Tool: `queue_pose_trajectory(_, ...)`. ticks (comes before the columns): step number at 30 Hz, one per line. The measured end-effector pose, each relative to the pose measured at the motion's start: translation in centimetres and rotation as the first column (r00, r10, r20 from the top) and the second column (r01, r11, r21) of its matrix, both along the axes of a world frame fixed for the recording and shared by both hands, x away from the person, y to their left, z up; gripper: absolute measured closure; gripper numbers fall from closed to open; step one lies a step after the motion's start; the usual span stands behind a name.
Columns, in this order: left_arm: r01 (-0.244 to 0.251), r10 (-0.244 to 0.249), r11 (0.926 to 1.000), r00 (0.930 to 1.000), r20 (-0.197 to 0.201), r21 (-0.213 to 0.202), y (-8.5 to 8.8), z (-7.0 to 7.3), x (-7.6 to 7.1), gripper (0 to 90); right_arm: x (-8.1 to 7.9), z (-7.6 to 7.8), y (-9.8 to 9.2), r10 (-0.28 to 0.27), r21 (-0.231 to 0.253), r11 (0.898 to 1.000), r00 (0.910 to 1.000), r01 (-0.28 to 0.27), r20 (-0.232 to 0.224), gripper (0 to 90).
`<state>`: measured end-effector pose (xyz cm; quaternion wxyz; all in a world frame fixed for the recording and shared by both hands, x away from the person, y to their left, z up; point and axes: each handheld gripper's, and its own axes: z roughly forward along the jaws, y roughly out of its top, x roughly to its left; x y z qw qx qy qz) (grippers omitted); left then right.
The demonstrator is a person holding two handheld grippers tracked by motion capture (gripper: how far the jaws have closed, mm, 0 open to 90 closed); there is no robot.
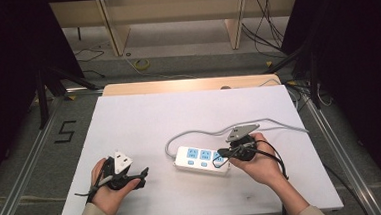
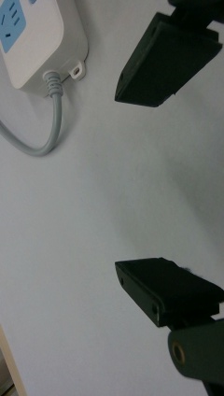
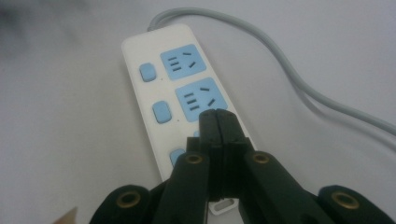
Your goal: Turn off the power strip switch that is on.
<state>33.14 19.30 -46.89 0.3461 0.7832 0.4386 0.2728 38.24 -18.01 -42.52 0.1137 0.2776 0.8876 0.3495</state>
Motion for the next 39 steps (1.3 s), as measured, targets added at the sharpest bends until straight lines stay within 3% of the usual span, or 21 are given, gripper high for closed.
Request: queue_pose_trajectory(39, 0.000, 0.000, 1.0000, 1.0000, 0.000, 0.001, -0.04, -0.01, 0.00, 15.4, 0.11, -0.36, 1.01, 0.041, -0.054, 0.998, 0.9977, -0.044, -0.055, 90.0)
